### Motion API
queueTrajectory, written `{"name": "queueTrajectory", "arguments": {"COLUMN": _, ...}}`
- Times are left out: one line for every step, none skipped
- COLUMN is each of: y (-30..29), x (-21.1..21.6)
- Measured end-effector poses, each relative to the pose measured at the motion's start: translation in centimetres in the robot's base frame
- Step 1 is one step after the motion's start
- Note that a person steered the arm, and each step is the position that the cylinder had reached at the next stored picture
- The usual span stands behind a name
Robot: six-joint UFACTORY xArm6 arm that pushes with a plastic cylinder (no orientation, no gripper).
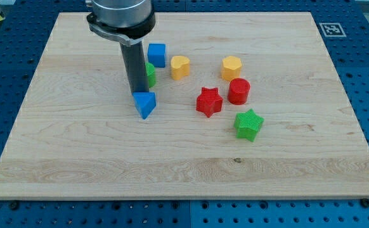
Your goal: Separate the blue triangle and green circle
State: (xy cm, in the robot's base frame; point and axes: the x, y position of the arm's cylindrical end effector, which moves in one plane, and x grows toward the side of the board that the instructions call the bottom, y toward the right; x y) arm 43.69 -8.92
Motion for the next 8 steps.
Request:
{"name": "queueTrajectory", "arguments": {"y": 0.0, "x": 0.7}}
{"name": "queueTrajectory", "arguments": {"y": 0.0, "x": 2.0}}
{"name": "queueTrajectory", "arguments": {"y": 0.3, "x": 3.1}}
{"name": "queueTrajectory", "arguments": {"y": 1.1, "x": 4.4}}
{"name": "queueTrajectory", "arguments": {"y": 2.3, "x": 4.8}}
{"name": "queueTrajectory", "arguments": {"y": 2.3, "x": 2.8}}
{"name": "queueTrajectory", "arguments": {"y": 2.7, "x": 1.2}}
{"name": "queueTrajectory", "arguments": {"y": 5.1, "x": 1.6}}
